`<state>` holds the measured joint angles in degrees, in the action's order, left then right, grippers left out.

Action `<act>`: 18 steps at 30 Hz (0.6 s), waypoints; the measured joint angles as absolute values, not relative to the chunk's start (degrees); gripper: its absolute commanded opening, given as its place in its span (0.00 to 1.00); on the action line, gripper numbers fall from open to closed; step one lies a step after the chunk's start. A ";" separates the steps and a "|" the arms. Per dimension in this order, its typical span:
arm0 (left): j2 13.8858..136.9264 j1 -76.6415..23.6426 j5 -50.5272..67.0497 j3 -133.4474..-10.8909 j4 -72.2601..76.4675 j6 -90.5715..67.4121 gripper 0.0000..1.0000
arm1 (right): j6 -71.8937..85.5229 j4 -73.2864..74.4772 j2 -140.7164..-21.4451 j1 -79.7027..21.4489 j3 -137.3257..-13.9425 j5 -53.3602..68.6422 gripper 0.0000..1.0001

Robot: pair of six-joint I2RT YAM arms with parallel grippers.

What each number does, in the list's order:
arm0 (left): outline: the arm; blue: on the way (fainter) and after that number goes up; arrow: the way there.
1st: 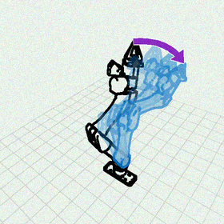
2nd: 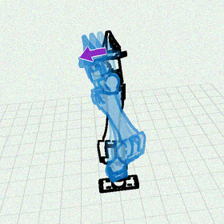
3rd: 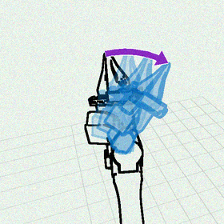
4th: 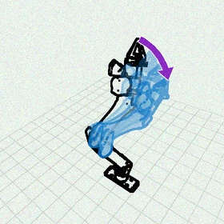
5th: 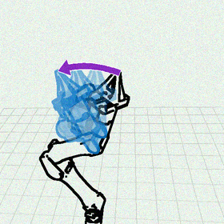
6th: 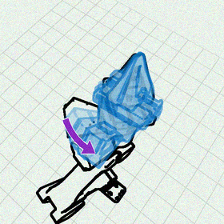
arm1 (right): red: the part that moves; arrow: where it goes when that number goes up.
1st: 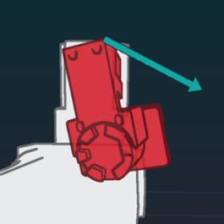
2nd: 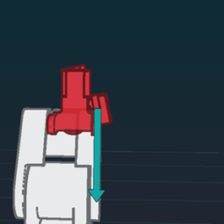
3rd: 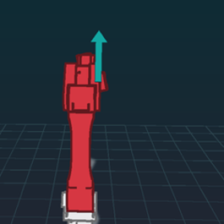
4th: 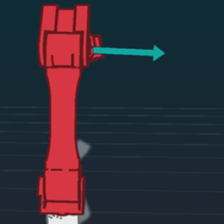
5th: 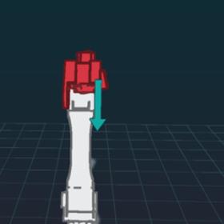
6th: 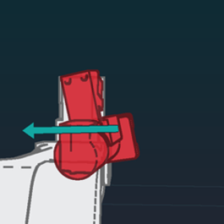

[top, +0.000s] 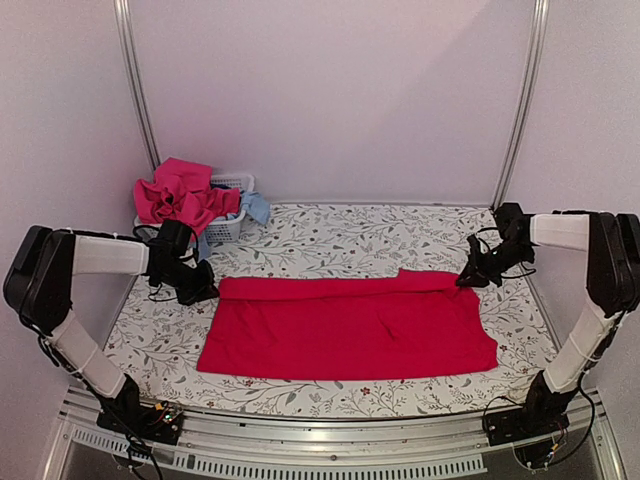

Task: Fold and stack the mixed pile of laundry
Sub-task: Fold the 1/3-folded T-shirt at the center of the board.

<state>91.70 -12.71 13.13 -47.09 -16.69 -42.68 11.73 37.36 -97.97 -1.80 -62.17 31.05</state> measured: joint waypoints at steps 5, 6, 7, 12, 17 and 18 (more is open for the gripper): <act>89.32 -13.43 13.15 -45.67 -17.37 -43.40 0.00 | 11.70 38.26 -95.72 -1.80 -60.60 30.76 0.00; 88.68 -13.52 13.10 -45.30 -17.37 -43.55 0.00 | 11.73 38.28 -95.02 -1.80 -60.07 30.74 0.00; 88.33 -13.56 13.08 -44.97 -17.41 -43.70 0.00 | 11.73 38.28 -94.48 -1.80 -59.53 30.74 0.00; 88.44 -13.63 12.88 -43.07 -17.87 -44.38 0.00 | 11.77 38.22 -93.89 -1.80 -55.96 30.72 0.00; 88.77 -13.82 12.86 -42.89 -18.09 -44.60 0.00 | 11.75 38.57 -93.89 -1.80 -54.57 30.50 0.00; 88.77 -13.87 12.86 -42.89 -18.13 -44.62 0.00 | 11.73 38.61 -93.89 -1.80 -54.52 30.50 0.00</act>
<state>88.77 -13.87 12.86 -42.89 -18.13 -44.62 11.73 38.61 -93.89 -1.80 -54.52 30.50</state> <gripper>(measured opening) 0.005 0.008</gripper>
